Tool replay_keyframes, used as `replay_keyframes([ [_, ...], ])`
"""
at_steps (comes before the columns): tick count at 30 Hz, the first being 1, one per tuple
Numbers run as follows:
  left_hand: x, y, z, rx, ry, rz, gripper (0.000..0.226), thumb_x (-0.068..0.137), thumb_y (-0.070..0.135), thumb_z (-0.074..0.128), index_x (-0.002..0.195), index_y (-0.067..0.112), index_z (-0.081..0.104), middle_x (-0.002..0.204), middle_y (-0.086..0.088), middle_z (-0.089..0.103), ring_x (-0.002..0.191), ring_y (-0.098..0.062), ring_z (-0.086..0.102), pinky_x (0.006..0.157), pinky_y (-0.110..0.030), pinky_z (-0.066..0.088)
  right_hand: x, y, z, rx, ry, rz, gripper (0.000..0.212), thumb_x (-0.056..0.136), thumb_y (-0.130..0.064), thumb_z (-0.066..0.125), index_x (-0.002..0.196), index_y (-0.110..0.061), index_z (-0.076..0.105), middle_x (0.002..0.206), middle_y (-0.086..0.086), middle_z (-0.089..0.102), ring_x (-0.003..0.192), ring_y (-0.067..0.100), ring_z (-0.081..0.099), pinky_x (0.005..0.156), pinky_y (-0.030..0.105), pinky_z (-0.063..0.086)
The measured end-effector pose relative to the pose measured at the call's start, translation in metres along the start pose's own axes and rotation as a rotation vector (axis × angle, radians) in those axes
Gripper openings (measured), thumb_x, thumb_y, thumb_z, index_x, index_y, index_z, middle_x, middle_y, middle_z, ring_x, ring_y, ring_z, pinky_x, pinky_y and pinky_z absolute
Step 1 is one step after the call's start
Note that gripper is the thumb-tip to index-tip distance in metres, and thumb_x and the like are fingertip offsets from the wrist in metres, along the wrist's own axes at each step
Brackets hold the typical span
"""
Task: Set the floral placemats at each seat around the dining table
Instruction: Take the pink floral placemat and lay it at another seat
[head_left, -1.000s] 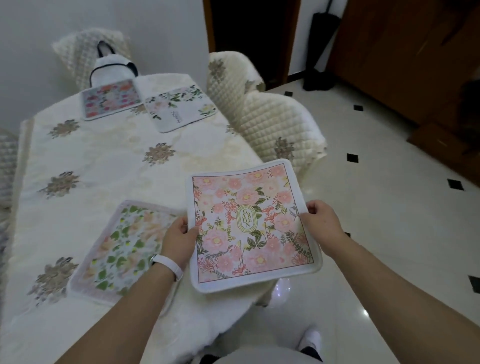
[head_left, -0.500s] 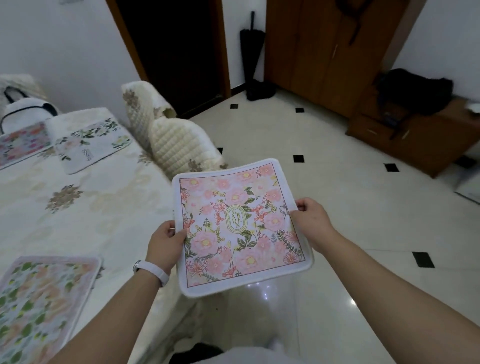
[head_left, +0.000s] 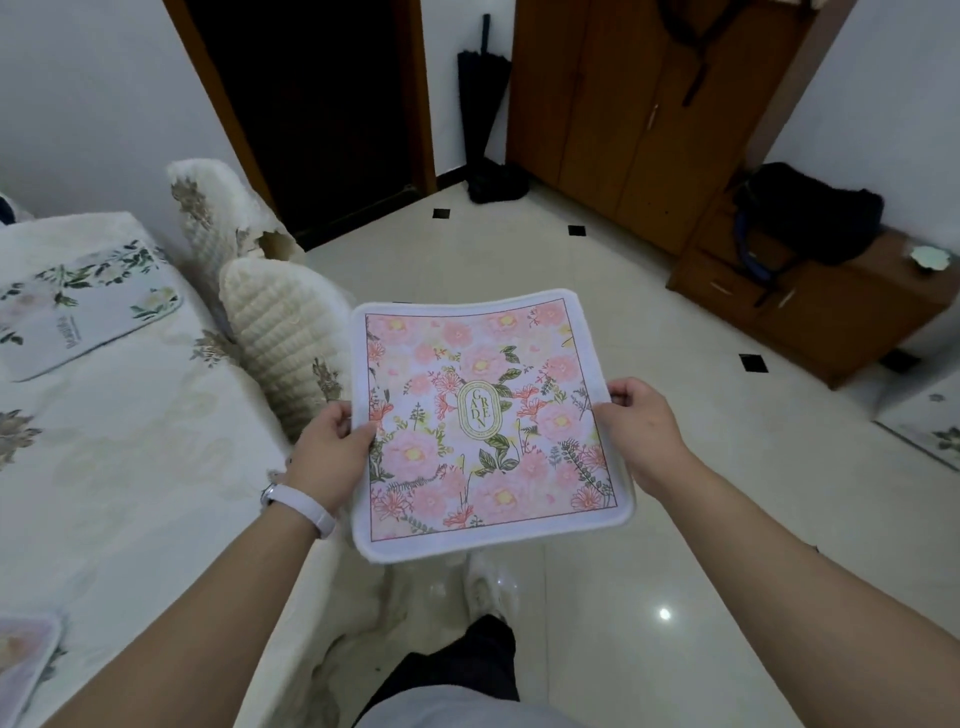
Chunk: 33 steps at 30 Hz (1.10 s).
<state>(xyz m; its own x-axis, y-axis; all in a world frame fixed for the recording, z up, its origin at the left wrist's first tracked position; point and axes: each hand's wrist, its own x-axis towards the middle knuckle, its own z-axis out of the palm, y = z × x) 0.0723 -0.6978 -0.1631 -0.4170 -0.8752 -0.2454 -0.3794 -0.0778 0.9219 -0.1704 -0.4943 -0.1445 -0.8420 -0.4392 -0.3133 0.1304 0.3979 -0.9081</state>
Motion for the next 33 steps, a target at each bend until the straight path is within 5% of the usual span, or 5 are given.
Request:
replay_keyframes([
  [10, 0.153, 0.053, 0.008, -0.059, 0.125, -0.029, 0.011, 0.091, 0.012, 0.059, 0.099, 0.015, 0.065, 0.093, -0.003, 0.074, 0.084, -0.023, 0.071, 0.077, -0.045, 0.058, 0.155, -0.090, 0.070, -0.038, -0.117, -0.023, 0.019, 0.084, 0.002, 0.058, 0.087, -0.016, 0.064, 0.091, 0.011, 0.071, 0.087, 0.035, 0.071, 0.082, 0.050, 0.060],
  [18, 0.222, 0.074, -0.009, -0.180, 0.272, -0.112, 0.010, 0.089, 0.009, 0.061, 0.095, 0.016, 0.066, 0.090, -0.004, 0.075, 0.083, -0.025, 0.071, 0.080, -0.048, 0.057, 0.237, -0.150, 0.130, -0.074, -0.228, -0.062, 0.017, 0.086, 0.001, 0.055, 0.090, -0.014, 0.063, 0.090, 0.009, 0.069, 0.081, 0.029, 0.069, 0.080, 0.047, 0.059],
  [22, 0.239, 0.079, -0.015, -0.230, 0.387, -0.131, 0.012, 0.090, 0.007, 0.059, 0.095, 0.016, 0.065, 0.088, -0.001, 0.073, 0.082, -0.023, 0.070, 0.077, -0.041, 0.057, 0.273, -0.173, 0.164, -0.130, -0.335, -0.097, 0.017, 0.086, -0.001, 0.057, 0.089, -0.016, 0.063, 0.088, 0.008, 0.069, 0.084, 0.034, 0.070, 0.080, 0.049, 0.059],
  [28, 0.267, 0.086, -0.017, -0.291, 0.599, -0.197, 0.013, 0.090, 0.002, 0.058, 0.095, 0.010, 0.065, 0.081, 0.001, 0.071, 0.063, -0.010, 0.069, 0.053, -0.021, 0.052, 0.344, -0.198, 0.225, -0.158, -0.552, -0.139, 0.018, 0.087, 0.003, 0.056, 0.092, -0.012, 0.064, 0.087, 0.008, 0.068, 0.078, 0.028, 0.068, 0.078, 0.046, 0.058],
  [33, 0.289, 0.103, -0.013, -0.320, 0.796, -0.269, 0.016, 0.089, 0.002, 0.059, 0.084, 0.016, 0.064, 0.086, -0.005, 0.072, 0.074, -0.022, 0.070, 0.071, -0.037, 0.056, 0.400, -0.225, 0.285, -0.171, -0.760, -0.132, 0.017, 0.089, 0.003, 0.055, 0.092, -0.011, 0.063, 0.089, 0.011, 0.069, 0.075, 0.028, 0.069, 0.073, 0.042, 0.059],
])
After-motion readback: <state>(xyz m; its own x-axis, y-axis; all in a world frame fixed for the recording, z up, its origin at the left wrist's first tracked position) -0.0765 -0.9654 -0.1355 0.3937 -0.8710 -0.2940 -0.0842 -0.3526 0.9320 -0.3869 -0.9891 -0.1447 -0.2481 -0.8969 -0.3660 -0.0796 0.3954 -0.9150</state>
